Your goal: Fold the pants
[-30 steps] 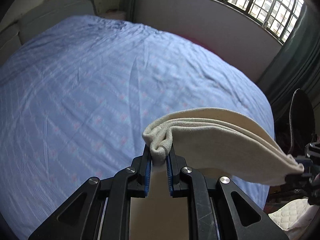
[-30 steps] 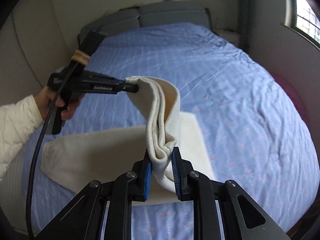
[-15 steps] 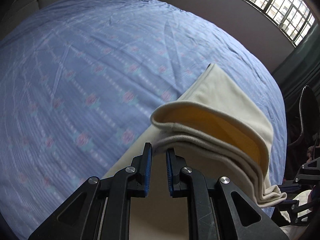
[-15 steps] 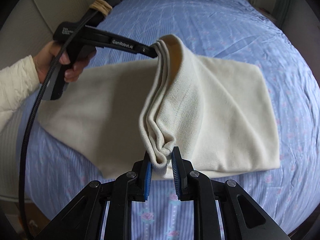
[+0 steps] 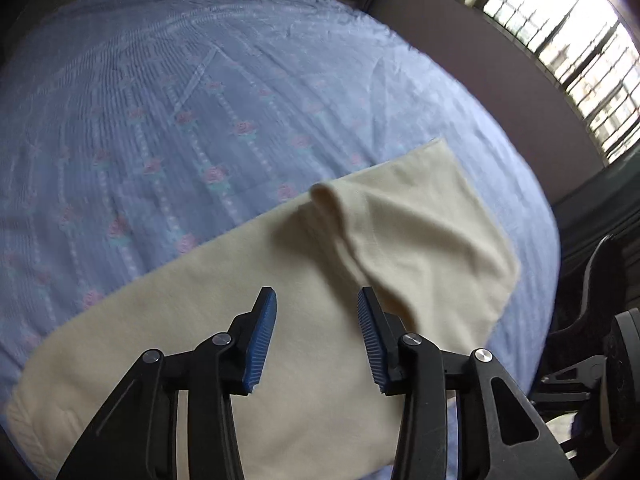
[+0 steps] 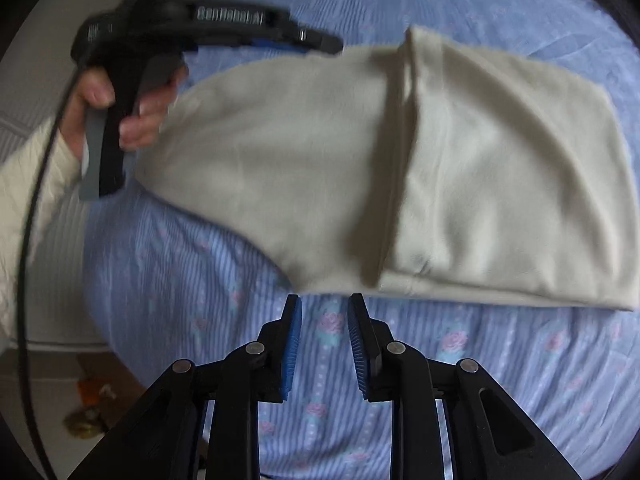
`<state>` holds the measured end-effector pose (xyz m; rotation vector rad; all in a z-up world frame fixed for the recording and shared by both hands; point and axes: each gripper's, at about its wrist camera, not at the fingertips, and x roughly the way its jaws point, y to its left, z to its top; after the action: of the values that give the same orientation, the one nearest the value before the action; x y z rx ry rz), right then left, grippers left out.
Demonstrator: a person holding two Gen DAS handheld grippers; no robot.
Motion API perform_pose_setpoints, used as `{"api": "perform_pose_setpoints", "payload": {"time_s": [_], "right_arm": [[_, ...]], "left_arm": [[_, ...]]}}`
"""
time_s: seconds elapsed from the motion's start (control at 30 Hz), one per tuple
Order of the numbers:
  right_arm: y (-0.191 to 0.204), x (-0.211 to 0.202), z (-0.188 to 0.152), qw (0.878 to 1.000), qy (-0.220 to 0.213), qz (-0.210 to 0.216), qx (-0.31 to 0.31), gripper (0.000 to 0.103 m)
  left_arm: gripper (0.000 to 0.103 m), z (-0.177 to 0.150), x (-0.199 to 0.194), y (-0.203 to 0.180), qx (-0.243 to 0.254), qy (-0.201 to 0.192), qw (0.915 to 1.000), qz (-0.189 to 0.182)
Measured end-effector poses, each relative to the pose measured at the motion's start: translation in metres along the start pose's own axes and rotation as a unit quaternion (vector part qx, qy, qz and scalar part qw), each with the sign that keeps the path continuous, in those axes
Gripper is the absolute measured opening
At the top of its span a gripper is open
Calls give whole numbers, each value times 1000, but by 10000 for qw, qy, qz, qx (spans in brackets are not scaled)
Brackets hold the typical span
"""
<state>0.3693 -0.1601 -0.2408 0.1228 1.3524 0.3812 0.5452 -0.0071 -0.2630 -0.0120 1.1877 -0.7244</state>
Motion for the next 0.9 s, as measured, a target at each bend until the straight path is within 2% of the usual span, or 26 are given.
{"api": "perform_pose_setpoints", "payload": {"time_s": [0.03,0.1,0.17,0.37,0.4,0.47,0.5,0.6,0.73,0.8,0.9], "right_arm": [[-7,-9,2,9995,-238,-137,146,41],[-20,-19,8,9964,-607,-413,421,53],[-31,-15,15,9945,-691,-621,493,53],[-36,13,24,9954,-462,-669,498,53],[-36,15,25,9956,-462,-670,462,52],[-35,19,28,9957,-400,-774,299,39],[-39,19,29,9959,-361,-780,267,27],[-48,29,24,9973,-122,-626,362,14],[-47,25,16,9986,-45,-418,331,7],[-46,23,12,9990,12,-147,422,6],[-39,25,5,9985,170,202,486,6]], "left_arm": [[50,4,0,1,-200,-60,9995,-247],[55,15,8,2,-501,-125,9969,-594],[54,26,23,2,-592,-45,9968,-535],[54,41,69,-8,-698,328,9957,-519],[54,41,72,-9,-702,366,9956,-492],[55,38,76,-8,-718,407,9956,-441],[55,38,78,-7,-739,426,9955,-408],[55,35,76,-1,-828,436,9950,-355],[56,30,72,5,-896,411,9947,-308],[57,28,73,5,-901,440,9944,-321],[57,30,79,-2,-779,411,9960,-124]]}}
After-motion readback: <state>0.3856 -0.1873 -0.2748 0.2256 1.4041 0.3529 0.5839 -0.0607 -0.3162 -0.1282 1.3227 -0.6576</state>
